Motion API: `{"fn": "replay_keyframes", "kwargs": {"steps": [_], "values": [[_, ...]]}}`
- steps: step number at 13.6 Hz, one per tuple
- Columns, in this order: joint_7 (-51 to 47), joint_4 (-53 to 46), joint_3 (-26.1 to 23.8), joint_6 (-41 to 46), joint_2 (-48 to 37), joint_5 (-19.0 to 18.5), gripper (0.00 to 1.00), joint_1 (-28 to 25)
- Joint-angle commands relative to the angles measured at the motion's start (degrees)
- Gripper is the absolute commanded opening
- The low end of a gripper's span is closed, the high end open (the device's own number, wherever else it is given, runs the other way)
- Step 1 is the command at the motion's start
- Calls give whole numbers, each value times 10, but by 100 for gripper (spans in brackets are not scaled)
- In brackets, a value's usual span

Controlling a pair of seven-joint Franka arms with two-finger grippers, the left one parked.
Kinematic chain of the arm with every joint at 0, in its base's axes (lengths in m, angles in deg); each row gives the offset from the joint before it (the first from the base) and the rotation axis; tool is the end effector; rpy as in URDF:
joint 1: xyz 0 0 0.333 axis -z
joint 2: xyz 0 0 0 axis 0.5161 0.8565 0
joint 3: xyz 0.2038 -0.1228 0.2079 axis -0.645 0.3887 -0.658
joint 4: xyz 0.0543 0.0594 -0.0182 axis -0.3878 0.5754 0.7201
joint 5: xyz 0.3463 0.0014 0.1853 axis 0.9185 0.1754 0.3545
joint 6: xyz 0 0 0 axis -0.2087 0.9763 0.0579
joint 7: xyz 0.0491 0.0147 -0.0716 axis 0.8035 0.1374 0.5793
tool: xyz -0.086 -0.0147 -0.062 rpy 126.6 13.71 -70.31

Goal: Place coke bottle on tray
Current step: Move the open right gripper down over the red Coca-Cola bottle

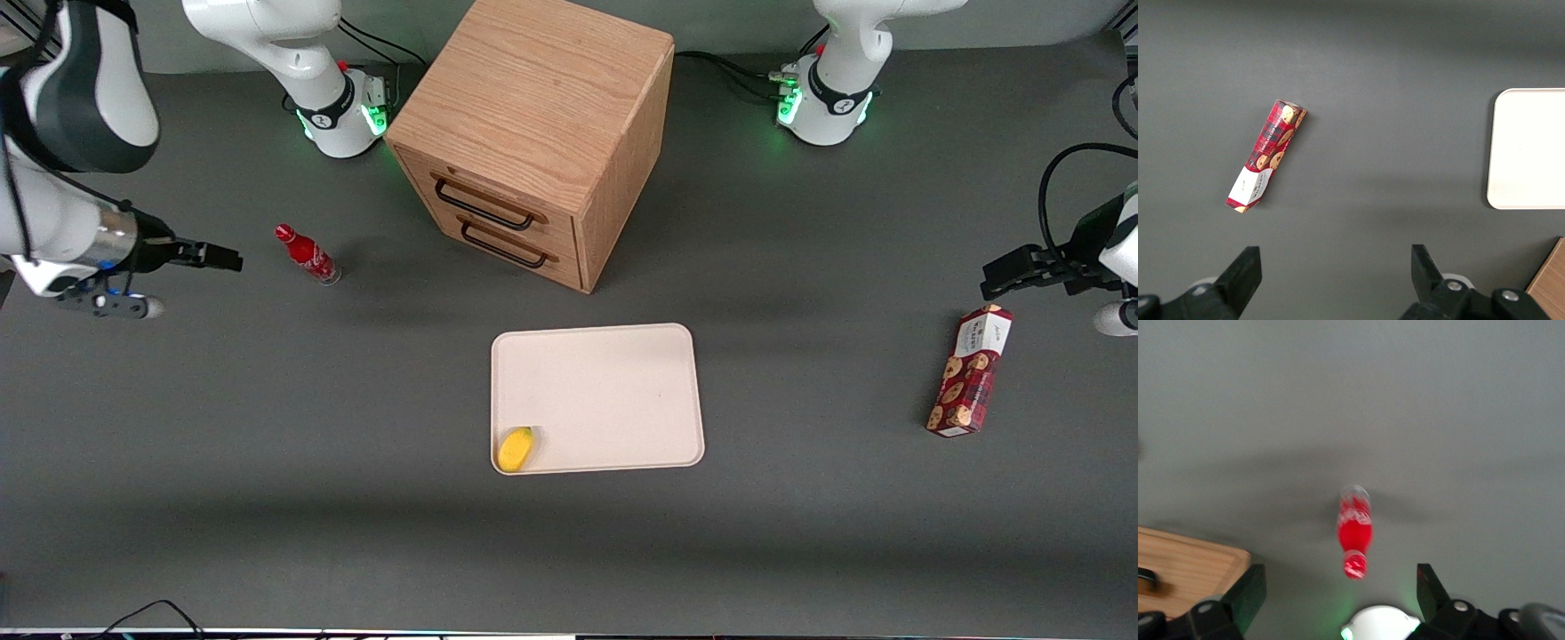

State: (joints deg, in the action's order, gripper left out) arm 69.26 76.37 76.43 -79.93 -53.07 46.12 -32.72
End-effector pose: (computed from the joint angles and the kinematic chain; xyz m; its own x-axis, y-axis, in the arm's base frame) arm 0.4946 -0.0173 0.4513 0.9362 -0.1646 -0.3104 -0.1569 -0.9864 0.0499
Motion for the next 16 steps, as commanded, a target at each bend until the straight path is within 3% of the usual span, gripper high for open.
{"fn": "replay_keyframes", "kwargs": {"steps": [1,4,9,16], "values": [[14,124,-2,-19,-107,-20,100,3],[13,209,-3,-72,-169,-21,100,3],[6,300,-8,-219,-172,-21,100,4],[0,377,-29,-309,-166,-21,100,5]]}}
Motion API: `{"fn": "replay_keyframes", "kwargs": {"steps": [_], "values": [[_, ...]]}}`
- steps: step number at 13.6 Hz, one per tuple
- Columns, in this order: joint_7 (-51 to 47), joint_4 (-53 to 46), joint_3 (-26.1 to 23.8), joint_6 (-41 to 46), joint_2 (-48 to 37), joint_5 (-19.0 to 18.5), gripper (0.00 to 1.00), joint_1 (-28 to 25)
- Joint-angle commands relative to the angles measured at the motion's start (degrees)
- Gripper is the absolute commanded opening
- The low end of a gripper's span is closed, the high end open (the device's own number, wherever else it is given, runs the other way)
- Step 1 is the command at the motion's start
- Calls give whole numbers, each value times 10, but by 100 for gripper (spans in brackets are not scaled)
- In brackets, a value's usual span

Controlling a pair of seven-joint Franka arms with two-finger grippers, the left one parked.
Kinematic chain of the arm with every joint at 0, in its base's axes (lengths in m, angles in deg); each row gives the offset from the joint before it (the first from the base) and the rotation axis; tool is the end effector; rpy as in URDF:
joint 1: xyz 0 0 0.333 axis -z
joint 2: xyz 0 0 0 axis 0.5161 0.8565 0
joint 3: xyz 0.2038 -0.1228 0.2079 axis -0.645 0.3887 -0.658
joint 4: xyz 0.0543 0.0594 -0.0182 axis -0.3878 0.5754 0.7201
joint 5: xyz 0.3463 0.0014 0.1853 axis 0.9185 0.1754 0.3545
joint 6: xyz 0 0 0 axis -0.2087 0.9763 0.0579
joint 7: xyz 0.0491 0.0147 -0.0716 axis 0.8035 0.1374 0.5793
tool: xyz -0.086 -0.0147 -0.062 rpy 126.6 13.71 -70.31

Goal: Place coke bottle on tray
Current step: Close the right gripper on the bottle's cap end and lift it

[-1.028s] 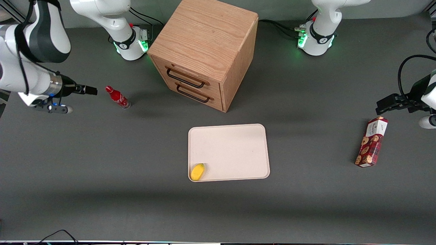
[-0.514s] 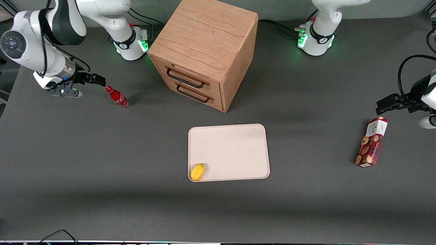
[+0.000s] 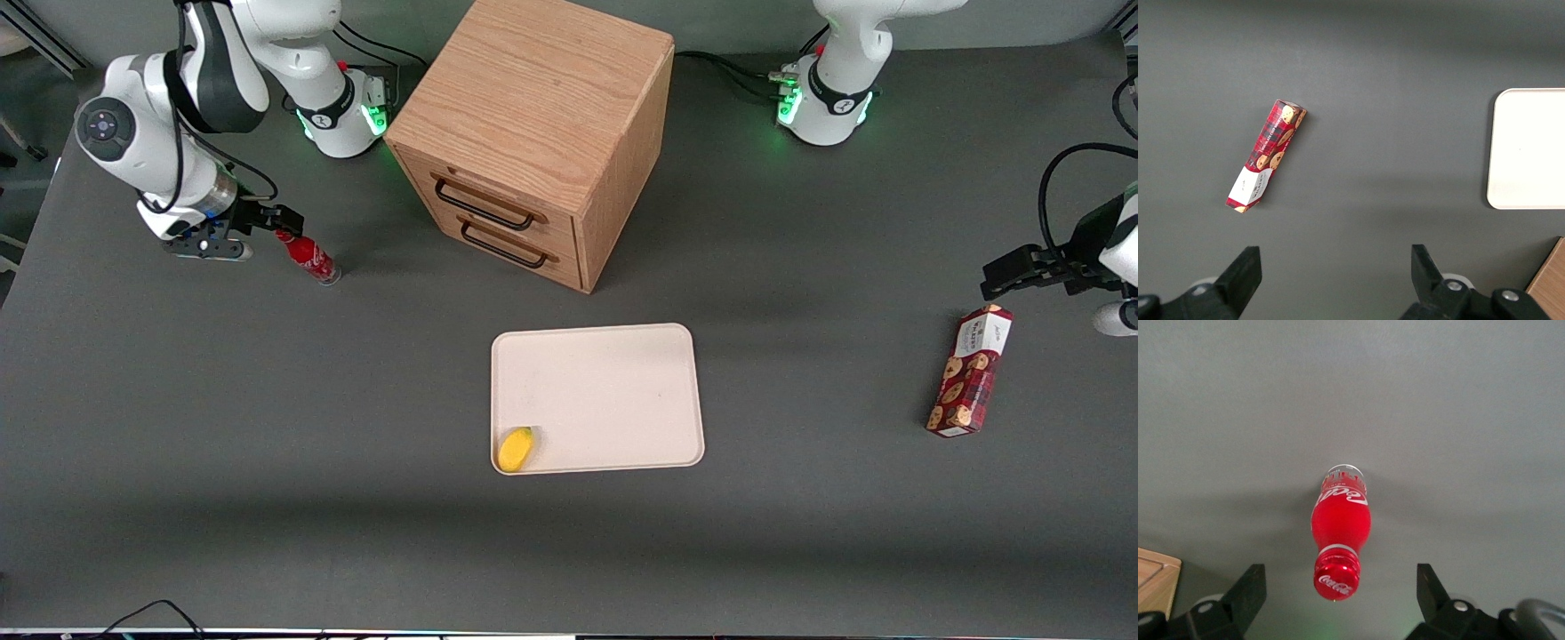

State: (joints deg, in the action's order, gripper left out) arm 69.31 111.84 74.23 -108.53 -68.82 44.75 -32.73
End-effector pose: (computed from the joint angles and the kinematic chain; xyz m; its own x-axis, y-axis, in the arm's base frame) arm 0.3774 0.0016 0.3387 0.9812 -0.1076 -0.1599 -0.1023 -0.9939 0.0414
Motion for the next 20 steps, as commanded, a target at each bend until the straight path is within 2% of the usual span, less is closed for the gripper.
{"fn": "replay_keyframes", "kwargs": {"steps": [1,5,6,8,11,13,14,18,20], "values": [[0,29,-16,-35,-2,-8,100,6],[0,32,-21,-52,12,-8,100,9],[0,32,-21,-54,14,-8,97,10],[0,31,-21,-60,20,-9,76,10],[0,31,-21,-65,26,-14,37,10],[0,31,-21,-65,28,-14,4,10],[0,31,-21,-65,29,-14,0,11],[5,-5,-21,-56,27,-14,0,20],[7,-84,-21,18,32,-14,0,25]]}}
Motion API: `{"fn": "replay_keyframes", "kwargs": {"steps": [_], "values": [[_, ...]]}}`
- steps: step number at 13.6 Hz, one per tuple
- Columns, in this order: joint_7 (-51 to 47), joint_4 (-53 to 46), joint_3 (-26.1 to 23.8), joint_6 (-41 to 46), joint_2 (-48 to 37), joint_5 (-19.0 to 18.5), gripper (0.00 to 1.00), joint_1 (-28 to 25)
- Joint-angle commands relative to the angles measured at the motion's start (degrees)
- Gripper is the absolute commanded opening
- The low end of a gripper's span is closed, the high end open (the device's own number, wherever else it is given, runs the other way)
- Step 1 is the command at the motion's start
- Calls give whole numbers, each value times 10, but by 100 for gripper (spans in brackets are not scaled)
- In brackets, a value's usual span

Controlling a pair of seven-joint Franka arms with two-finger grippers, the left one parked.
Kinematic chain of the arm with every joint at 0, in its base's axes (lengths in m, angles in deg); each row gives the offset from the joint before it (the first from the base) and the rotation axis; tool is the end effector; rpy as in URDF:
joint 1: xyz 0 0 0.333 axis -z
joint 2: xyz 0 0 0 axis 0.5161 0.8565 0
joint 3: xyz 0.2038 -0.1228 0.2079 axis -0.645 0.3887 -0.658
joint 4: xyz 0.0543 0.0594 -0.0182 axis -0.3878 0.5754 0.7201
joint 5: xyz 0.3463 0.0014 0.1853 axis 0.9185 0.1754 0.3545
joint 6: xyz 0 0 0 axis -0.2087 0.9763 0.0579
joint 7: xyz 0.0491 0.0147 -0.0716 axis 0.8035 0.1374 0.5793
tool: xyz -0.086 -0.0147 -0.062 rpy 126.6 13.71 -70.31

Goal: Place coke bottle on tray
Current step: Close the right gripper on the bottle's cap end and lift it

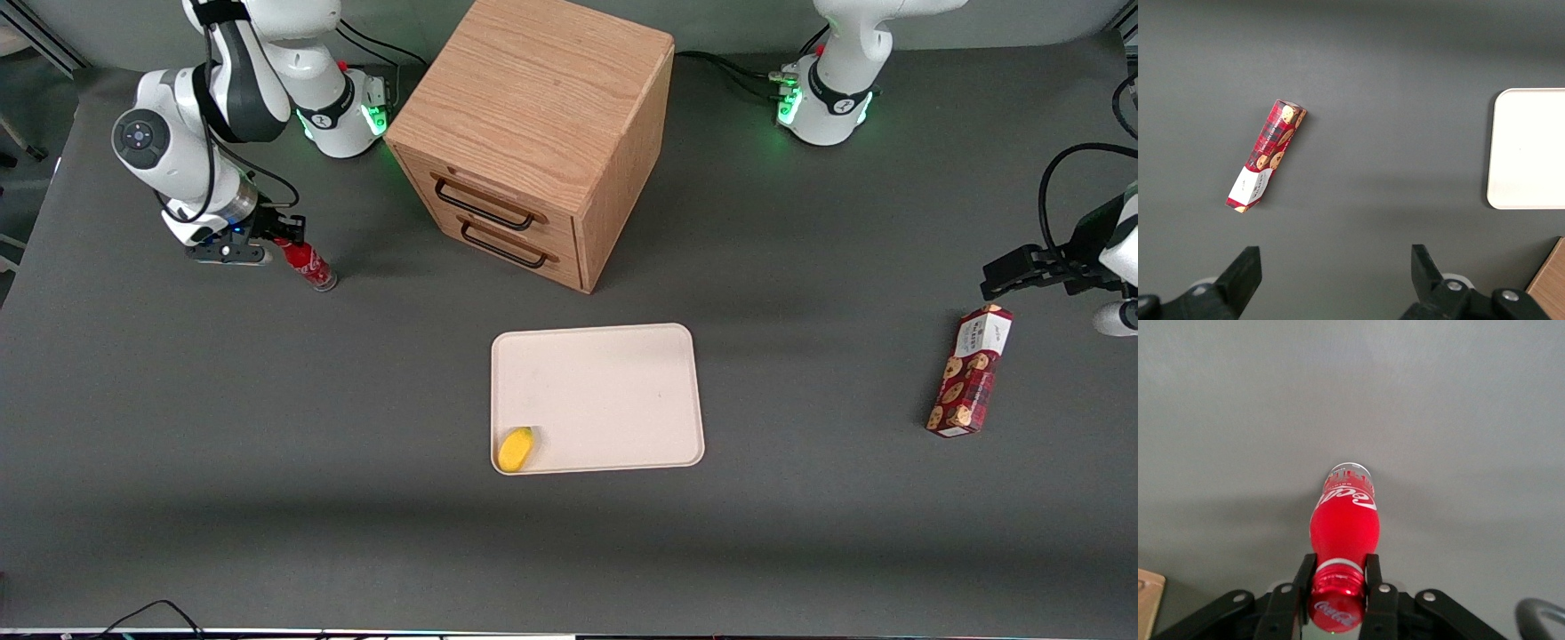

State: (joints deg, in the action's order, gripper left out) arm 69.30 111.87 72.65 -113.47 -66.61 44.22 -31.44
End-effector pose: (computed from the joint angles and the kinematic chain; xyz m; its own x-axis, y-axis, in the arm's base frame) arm 0.3875 0.0032 0.3300 0.9889 -0.0975 -0.1120 -0.0924 -0.9945 0.0497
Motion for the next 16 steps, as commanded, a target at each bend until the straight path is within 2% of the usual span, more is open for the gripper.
{"fn": "replay_keyframes", "kwargs": {"steps": [1,5,7,11,14,16], "values": [[7,-132,-5,109,17,-8,0,13],[-1,-347,-10,289,69,-1,0,9],[-27,-474,-32,373,122,5,0,6],[-186,-681,-110,435,231,54,0,-2],[-318,-795,-182,435,334,44,0,-30],[-404,-882,-214,435,412,-7,0,-71]]}}
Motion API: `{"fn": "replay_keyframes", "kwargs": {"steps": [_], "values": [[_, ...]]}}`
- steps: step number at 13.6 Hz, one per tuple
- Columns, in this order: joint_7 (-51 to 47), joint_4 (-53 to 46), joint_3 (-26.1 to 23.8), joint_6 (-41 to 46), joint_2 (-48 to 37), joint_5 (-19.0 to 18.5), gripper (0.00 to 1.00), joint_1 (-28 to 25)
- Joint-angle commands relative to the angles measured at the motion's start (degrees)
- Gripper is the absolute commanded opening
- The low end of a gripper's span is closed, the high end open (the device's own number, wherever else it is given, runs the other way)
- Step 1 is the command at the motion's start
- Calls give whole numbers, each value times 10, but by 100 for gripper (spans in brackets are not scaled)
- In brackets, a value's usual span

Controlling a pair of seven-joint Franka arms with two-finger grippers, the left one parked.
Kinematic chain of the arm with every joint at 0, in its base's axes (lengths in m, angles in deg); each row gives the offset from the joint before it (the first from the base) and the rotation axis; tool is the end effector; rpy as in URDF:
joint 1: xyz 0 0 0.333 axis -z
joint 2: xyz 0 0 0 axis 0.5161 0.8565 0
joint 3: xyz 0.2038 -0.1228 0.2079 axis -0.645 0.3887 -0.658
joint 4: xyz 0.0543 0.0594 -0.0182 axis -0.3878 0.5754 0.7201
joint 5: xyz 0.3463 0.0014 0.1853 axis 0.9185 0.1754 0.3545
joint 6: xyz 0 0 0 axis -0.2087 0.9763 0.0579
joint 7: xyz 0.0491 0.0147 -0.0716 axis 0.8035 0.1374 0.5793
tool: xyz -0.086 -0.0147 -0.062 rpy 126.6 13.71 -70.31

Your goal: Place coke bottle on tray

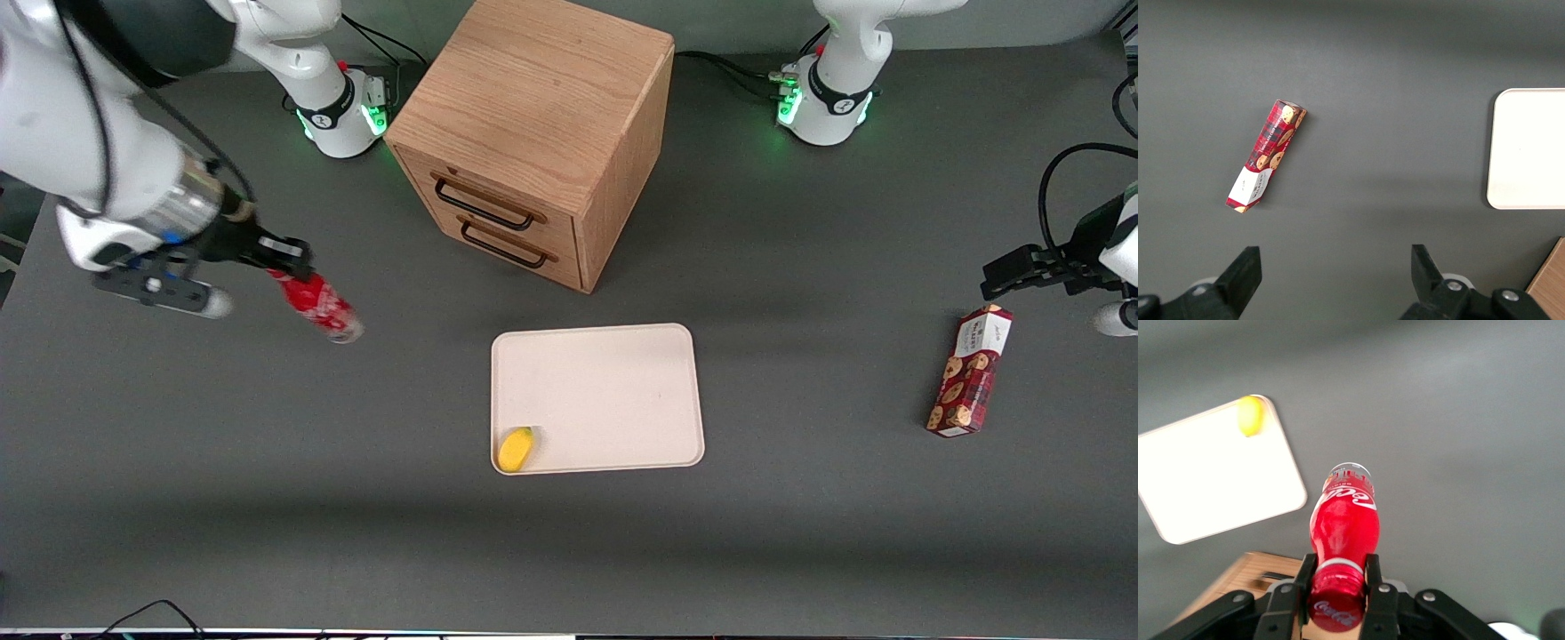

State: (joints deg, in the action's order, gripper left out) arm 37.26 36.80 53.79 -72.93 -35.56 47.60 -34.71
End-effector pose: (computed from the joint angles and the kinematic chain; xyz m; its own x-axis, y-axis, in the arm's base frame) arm 0.5774 0.2176 0.5935 0.9506 -0.2969 -0.0911 -0.3014 -0.9527 -0.0401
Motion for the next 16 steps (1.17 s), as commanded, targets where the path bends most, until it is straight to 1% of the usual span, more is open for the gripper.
{"fn": "replay_keyframes", "kwargs": {"steps": [1,3,5,9,10,12,16], "values": [[-120,-159,-26,29,131,-60,0,-73],[-164,-183,-26,13,178,-65,0,-118],[-183,-182,-27,-40,210,-65,0,-138],[-177,-177,-27,-85,279,-67,0,-146],[-172,-170,-27,-95,291,-78,0,-145],[-168,-164,-29,-127,320,-80,0,-144],[-168,-132,-31,-140,335,-85,0,-144]]}}
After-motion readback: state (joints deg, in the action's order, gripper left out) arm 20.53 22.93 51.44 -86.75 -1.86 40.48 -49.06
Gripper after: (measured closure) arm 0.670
